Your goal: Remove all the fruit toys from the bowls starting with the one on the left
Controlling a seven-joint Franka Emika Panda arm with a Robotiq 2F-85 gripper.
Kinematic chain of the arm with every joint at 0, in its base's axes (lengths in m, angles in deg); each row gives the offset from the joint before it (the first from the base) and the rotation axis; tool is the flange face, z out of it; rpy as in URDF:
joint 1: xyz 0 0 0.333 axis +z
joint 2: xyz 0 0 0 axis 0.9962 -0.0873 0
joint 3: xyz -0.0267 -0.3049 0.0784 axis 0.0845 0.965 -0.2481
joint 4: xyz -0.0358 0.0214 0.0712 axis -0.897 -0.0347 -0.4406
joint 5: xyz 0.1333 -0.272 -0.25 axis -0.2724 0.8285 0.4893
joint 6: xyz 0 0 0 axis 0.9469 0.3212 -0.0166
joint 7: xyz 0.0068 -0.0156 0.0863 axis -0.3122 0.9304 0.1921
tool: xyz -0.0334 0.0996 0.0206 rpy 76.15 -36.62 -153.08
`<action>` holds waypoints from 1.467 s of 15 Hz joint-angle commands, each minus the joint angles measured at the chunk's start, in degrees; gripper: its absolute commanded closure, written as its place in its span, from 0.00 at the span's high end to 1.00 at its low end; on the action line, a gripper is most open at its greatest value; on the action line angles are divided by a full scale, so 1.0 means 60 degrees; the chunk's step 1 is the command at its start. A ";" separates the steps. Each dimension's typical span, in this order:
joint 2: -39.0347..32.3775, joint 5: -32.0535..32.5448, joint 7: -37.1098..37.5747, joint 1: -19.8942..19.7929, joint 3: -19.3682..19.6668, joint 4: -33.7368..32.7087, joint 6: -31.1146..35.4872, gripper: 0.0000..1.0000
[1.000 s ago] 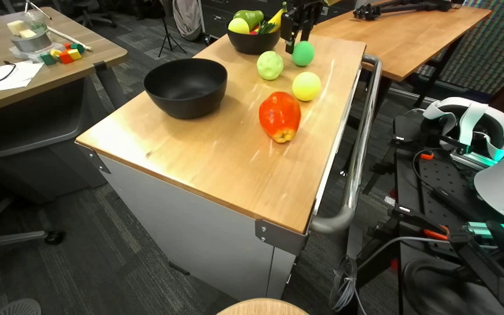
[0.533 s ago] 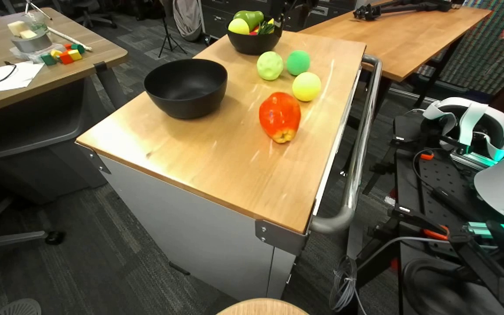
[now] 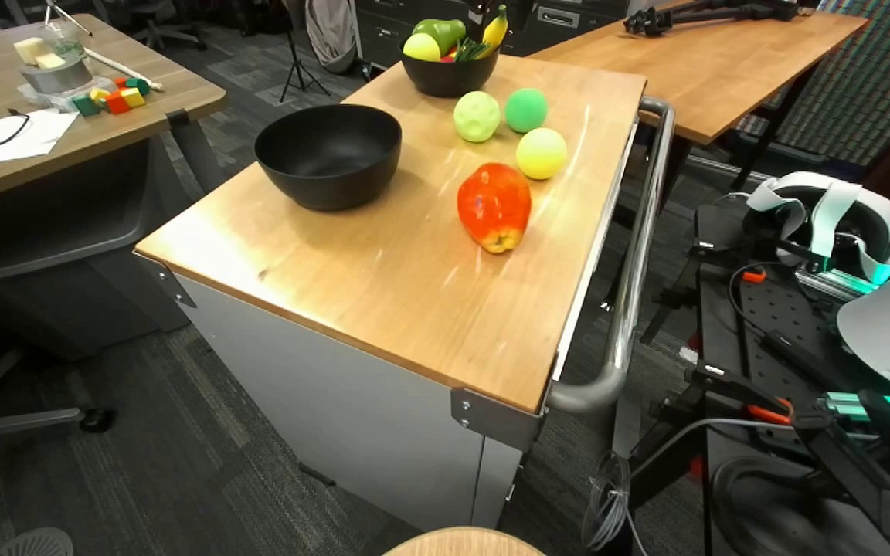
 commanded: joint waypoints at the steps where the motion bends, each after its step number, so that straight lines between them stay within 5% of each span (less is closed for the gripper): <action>1: -0.0157 -0.0277 0.0246 0.0028 -0.0082 -0.0207 0.0224 1.00; 8: -0.0638 -0.0342 0.1067 -0.0075 0.0128 -0.1678 0.0207 1.00; 12: -0.1311 0.1426 0.2621 0.0043 0.0685 -0.2727 0.0123 1.00; 16: -0.2067 0.2842 0.4074 0.0218 0.1166 -0.3790 -0.1082 1.00; 22: -0.3266 0.1782 0.3980 0.0050 0.0927 -0.4493 -0.2610 1.00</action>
